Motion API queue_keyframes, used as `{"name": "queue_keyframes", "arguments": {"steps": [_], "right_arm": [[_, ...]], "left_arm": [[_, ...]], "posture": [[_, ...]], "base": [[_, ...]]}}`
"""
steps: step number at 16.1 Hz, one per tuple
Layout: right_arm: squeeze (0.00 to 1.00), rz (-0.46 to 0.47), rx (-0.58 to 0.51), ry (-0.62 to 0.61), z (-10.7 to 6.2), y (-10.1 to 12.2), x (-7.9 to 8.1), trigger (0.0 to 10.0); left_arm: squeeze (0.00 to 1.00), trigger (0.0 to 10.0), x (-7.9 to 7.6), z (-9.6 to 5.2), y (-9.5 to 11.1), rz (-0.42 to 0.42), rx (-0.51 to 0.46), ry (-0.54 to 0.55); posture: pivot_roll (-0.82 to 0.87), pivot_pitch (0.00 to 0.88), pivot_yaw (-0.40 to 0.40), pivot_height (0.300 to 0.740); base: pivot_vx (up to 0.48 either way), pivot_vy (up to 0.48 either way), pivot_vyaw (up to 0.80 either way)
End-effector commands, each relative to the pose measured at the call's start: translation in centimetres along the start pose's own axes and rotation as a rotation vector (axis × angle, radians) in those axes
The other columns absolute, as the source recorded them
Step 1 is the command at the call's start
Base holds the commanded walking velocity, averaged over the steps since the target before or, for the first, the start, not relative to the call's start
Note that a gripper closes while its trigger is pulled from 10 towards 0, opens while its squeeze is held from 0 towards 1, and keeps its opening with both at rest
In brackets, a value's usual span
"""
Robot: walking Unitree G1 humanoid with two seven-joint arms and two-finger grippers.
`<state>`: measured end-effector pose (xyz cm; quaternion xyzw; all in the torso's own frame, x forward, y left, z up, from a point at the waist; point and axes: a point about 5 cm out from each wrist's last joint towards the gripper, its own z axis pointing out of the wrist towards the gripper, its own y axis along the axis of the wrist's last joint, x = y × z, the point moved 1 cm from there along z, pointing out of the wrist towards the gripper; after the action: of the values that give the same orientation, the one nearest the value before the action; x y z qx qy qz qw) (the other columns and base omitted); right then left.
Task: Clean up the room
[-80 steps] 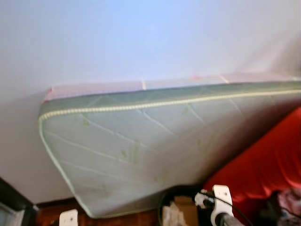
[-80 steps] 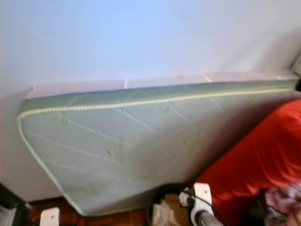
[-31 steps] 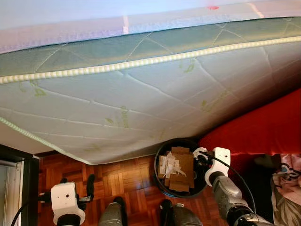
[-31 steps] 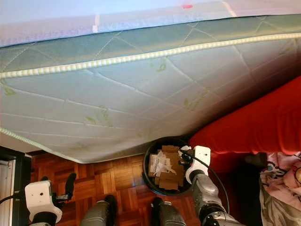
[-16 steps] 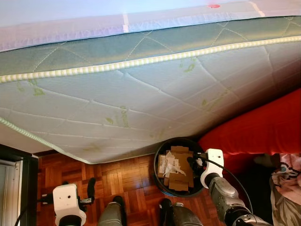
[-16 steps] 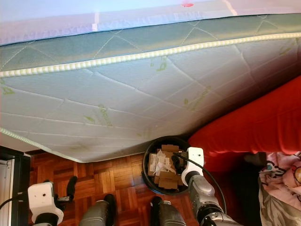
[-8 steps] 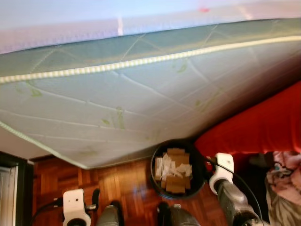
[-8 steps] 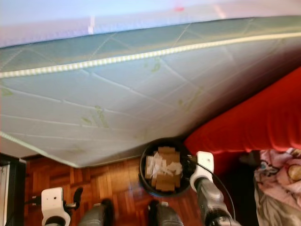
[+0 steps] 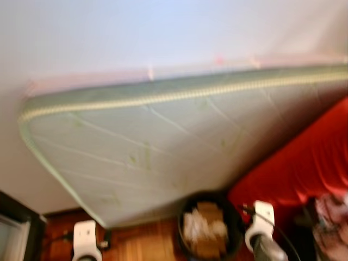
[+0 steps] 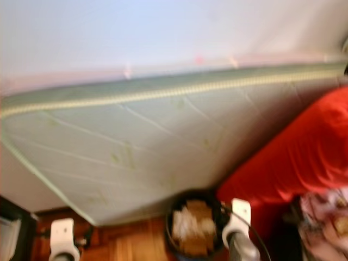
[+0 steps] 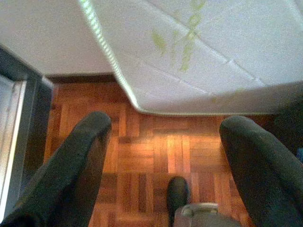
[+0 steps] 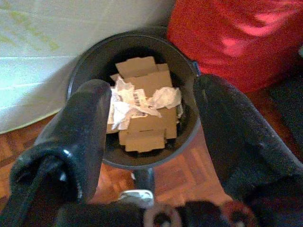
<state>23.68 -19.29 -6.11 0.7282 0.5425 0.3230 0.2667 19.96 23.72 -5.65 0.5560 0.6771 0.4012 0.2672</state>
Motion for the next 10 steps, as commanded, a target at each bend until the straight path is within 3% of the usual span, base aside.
{"name": "queue_keyframes", "arguments": {"steps": [1, 5, 10], "right_arm": [[0.0, 0.029, 0.075, -0.045, -0.8, -2.3, -1.3, 10.0], [0.0, -0.027, 0.157, -0.042, -1.6, -4.4, -1.9, 10.0], [0.0, -0.007, 0.206, -0.051, -2.2, -6.1, -1.9, 10.0]], "left_arm": [[0.0, 10.0, 0.5, -0.4, -1.7, -0.013, 0.086, 0.024], [0.0, 10.0, 0.6, -0.7, -2.8, -0.034, 0.15, 0.046], [0.0, 10.0, 0.0, -0.5, -3.1, -0.025, 0.18, 0.027]], "posture": [[0.11, 0.0, -0.049, 0.74], [0.09, 0.0, -0.053, 0.74], [0.08, 0.0, -0.048, 0.74]], "base": [[0.0, 0.0, 0.0], [0.0, 0.0, 0.0], [0.0, 0.0, 0.0]]}}
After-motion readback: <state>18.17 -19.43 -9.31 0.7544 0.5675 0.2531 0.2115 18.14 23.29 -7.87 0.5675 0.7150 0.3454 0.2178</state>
